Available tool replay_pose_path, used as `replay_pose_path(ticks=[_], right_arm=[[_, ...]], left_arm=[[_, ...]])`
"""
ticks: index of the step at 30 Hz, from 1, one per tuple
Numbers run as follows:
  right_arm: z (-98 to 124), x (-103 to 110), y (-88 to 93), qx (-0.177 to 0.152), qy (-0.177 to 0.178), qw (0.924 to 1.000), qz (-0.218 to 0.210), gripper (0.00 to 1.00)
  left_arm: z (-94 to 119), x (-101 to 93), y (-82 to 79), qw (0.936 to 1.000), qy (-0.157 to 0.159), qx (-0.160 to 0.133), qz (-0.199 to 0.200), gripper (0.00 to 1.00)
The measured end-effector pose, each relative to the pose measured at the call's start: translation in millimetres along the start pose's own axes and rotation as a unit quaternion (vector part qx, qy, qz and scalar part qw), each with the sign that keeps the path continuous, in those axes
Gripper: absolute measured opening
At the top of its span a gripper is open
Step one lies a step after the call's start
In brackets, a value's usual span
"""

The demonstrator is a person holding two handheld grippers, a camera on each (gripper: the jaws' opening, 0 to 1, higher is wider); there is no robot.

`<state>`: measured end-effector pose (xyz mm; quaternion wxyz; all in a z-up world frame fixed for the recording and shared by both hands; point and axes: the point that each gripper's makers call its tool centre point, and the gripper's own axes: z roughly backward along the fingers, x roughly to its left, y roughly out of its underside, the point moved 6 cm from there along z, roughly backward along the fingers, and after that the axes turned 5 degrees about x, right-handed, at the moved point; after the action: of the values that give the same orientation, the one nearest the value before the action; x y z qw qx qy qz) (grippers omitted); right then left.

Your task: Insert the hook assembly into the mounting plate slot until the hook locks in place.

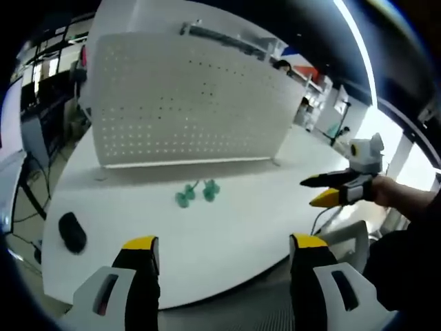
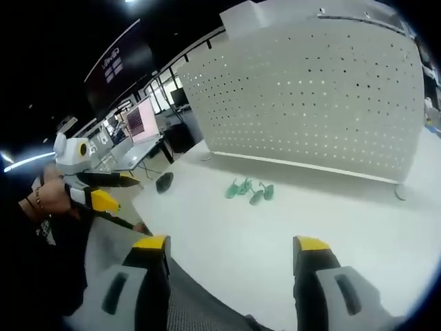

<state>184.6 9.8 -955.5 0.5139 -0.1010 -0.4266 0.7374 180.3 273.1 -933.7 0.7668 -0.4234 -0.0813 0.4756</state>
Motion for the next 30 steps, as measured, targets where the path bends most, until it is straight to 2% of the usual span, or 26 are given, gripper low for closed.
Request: replay_pose_path(ticks=[2,6,15,21,30], right_arm=[[-5,1,-2.7,0.001,-0.005,1.0,0.0,0.67],[-18,2,-7.7,0.001,-0.008,0.9999,0.012,0.58],[-49,-2,-16.3,0.004,-0.027,0.9996,-0.005,0.52],[-74,-4,-23.0,0.024,-0.037,0.9989,0.016,0.49],[-113,-2,-39.6,0.042,-0.057,0.9955,0.062,0.45]], left_arm=[[1,-0.1,0.6,1.0,0.002,-0.001,0.004,0.78],[2,2.2,2.1,1.0,-0.002,0.001,0.008,0.78],[0,6.5,5.7,0.9998,-0.006,0.011,0.014,0.78],[-3,13.3,7.0,0.9996,-0.009,0.019,0.018,0.78],[-9,17.9,-0.1,0.9995,-0.011,0.019,0.021,0.78]])
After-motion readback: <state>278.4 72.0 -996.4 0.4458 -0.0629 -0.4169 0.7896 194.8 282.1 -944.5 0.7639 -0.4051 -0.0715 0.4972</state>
